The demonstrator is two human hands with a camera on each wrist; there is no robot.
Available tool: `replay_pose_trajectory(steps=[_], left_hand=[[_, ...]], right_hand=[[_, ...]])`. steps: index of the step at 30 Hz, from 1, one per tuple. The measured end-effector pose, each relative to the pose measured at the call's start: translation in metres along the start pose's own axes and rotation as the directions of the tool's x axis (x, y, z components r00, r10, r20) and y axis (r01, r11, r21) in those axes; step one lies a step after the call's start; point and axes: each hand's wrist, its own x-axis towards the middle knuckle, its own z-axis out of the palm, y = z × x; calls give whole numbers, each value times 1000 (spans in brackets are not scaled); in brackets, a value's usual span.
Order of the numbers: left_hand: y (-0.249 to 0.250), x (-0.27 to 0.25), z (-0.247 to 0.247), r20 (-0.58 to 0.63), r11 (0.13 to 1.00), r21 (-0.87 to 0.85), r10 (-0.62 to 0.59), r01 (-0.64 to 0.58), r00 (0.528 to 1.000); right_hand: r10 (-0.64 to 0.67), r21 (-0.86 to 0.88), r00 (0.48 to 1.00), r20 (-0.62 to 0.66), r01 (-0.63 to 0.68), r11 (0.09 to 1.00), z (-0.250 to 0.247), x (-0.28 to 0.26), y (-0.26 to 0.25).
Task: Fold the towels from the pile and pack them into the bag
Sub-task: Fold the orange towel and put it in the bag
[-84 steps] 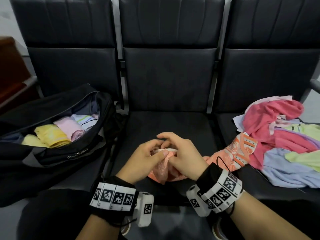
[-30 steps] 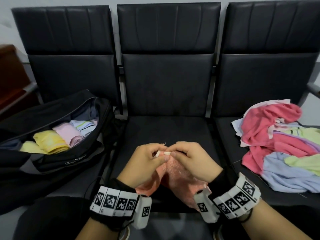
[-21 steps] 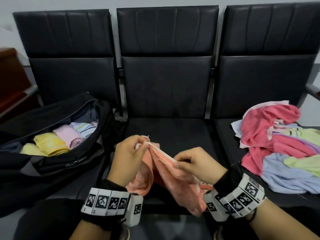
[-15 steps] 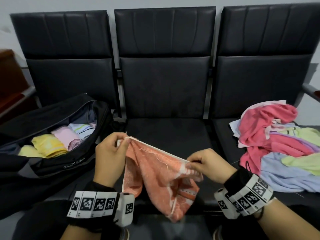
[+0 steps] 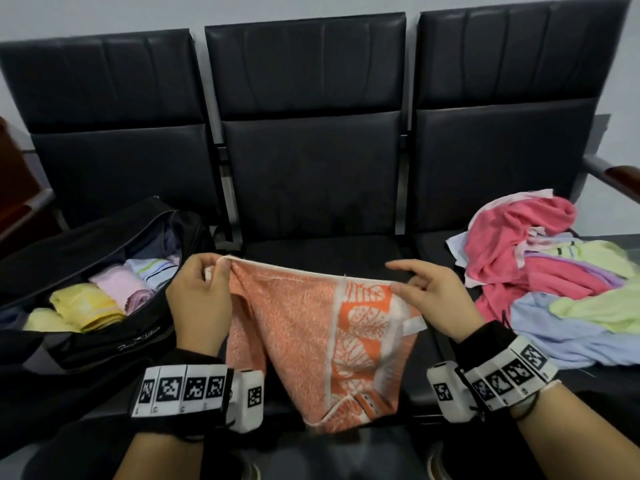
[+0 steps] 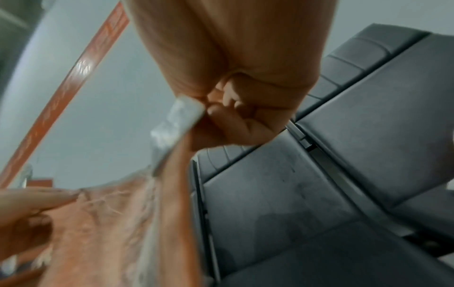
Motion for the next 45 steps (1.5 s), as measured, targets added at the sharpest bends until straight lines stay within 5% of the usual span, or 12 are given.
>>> replay_pose_trajectory(steps=[4,6,10,13,16,24,29,38,45], left_hand=[[41,8,17,-4,987,-108,120,-120,993],[58,7,29,112,966,-157,223,-204,968],[61,-12,51,439,950,-134,313,-283,842],[42,-28,55,560,968,-113,250,-225,790],[29,-37,54,613,991,-103,134,-89,779],[39,-47,45,619,947,-313,145,73,772],[41,-45,32,638,958,-281,146,52,756],[46,-47,16,755,962,-264,251,-69,607],[49,-55,20,661,954,-159,295,-256,690]], right_hand=[[3,386,994,-109,40,922,-5,2,-35],[-7,510,996,-92,54,859,-7,3,-55],[0,582,997,80,-47,812,-5,-1,-65],[61,486,965,255,-183,854,-1,-10,-53],[42,320,933,357,-164,933,7,-18,-44],[-126,170,973,193,93,981,42,-12,-70],[-215,-24,967,138,220,975,56,-10,-76],[-232,-159,963,140,253,954,64,-14,-77],[-209,-220,967,147,238,946,68,-14,-82]])
